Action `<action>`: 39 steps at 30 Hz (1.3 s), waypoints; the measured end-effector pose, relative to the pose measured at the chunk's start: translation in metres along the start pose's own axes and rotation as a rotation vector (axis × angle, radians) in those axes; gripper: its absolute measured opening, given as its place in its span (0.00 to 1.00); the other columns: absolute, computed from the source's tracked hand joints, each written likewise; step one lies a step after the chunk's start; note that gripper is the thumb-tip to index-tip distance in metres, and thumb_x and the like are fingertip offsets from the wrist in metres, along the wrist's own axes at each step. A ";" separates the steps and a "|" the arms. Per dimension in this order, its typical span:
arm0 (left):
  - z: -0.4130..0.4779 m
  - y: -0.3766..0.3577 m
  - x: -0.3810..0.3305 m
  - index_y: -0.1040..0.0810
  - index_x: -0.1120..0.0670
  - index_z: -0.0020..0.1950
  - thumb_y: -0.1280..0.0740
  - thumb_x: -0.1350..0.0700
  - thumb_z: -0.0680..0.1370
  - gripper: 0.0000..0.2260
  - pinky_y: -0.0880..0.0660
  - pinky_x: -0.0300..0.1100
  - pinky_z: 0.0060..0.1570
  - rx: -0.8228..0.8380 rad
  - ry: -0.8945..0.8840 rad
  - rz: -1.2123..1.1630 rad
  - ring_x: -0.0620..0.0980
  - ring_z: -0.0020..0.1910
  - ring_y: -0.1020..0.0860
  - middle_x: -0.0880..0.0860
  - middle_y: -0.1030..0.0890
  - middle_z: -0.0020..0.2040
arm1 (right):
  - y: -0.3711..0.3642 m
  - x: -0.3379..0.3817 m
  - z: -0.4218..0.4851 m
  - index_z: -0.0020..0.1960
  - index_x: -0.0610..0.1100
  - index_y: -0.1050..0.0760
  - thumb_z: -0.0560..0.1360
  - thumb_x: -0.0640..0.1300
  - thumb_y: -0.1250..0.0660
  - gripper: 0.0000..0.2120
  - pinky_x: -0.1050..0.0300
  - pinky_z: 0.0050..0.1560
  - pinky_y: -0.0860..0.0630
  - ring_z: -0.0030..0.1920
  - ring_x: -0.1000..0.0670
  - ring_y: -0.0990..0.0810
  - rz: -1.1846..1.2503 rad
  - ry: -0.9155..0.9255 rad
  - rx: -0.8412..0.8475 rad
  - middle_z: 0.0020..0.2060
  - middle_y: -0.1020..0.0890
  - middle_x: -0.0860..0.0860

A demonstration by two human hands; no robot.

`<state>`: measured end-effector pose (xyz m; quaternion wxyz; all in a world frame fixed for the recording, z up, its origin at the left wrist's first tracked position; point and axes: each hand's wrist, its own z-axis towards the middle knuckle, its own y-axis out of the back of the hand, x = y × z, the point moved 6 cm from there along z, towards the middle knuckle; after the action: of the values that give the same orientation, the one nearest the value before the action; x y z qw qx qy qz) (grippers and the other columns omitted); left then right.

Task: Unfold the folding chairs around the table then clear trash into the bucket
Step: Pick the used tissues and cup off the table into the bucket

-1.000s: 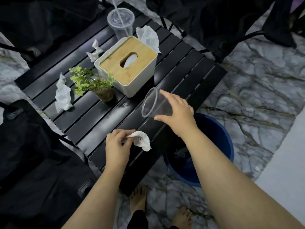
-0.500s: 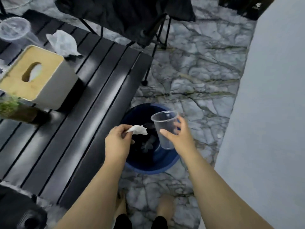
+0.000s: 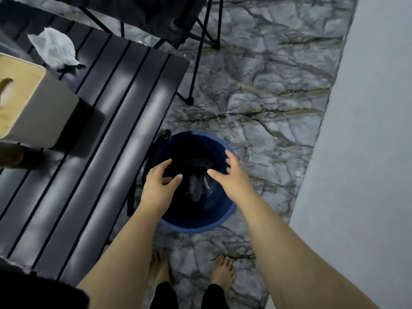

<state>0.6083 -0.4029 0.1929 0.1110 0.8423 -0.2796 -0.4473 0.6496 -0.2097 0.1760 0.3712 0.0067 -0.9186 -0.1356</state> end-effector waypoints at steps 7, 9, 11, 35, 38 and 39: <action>-0.055 0.078 -0.023 0.24 0.43 0.52 0.35 0.54 0.77 0.06 0.25 0.44 0.45 -0.128 0.022 -0.278 0.48 0.45 0.21 0.48 0.20 0.45 | -0.014 0.090 -0.056 0.54 0.50 0.25 0.76 0.49 0.36 0.08 0.61 0.44 0.27 0.53 0.53 0.23 -0.154 0.164 0.082 0.53 0.22 0.54; -0.074 0.112 -0.029 0.23 0.44 0.49 0.35 0.56 0.77 0.06 0.26 0.43 0.44 -0.207 0.010 -0.342 0.48 0.42 0.22 0.48 0.20 0.42 | -0.033 0.120 -0.074 0.47 0.49 0.24 0.76 0.50 0.36 0.06 0.59 0.44 0.26 0.48 0.52 0.22 -0.193 0.202 0.145 0.48 0.20 0.54; -0.092 0.150 -0.030 0.23 0.45 0.48 0.35 0.54 0.78 0.04 0.26 0.42 0.43 -0.286 0.006 -0.377 0.48 0.42 0.22 0.49 0.20 0.43 | -0.058 0.150 -0.088 0.46 0.50 0.24 0.76 0.50 0.37 0.05 0.57 0.44 0.26 0.47 0.52 0.22 -0.233 0.242 0.215 0.46 0.20 0.54; 0.029 0.477 0.096 0.25 0.45 0.59 0.34 0.54 0.76 0.12 0.29 0.48 0.60 -0.653 -0.014 -0.264 0.47 0.56 0.25 0.49 0.25 0.58 | -0.393 0.431 -0.018 0.55 0.51 0.23 0.75 0.42 0.35 0.10 0.58 0.53 0.25 0.49 0.55 0.23 -0.582 0.817 0.433 0.50 0.21 0.53; 0.059 0.478 0.128 0.27 0.45 0.65 0.30 0.52 0.73 0.21 0.38 0.48 0.67 -0.551 0.039 0.007 0.52 0.66 0.32 0.48 0.28 0.66 | -0.441 0.436 0.018 0.62 0.52 0.26 0.75 0.42 0.36 0.16 0.53 0.58 0.28 0.54 0.48 0.24 -0.848 0.876 0.461 0.56 0.23 0.48; 0.066 0.475 0.139 0.29 0.44 0.67 0.28 0.51 0.72 0.24 0.42 0.47 0.68 -0.503 0.067 0.070 0.52 0.67 0.35 0.47 0.30 0.69 | -0.456 0.434 0.031 0.64 0.52 0.27 0.75 0.43 0.36 0.18 0.54 0.59 0.29 0.57 0.48 0.25 -0.963 0.878 0.468 0.59 0.25 0.48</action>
<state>0.4394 -0.8669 0.2662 0.3416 0.7925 -0.1847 -0.4703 0.2741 -0.6903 0.3342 0.5957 0.5480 -0.5832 -0.0683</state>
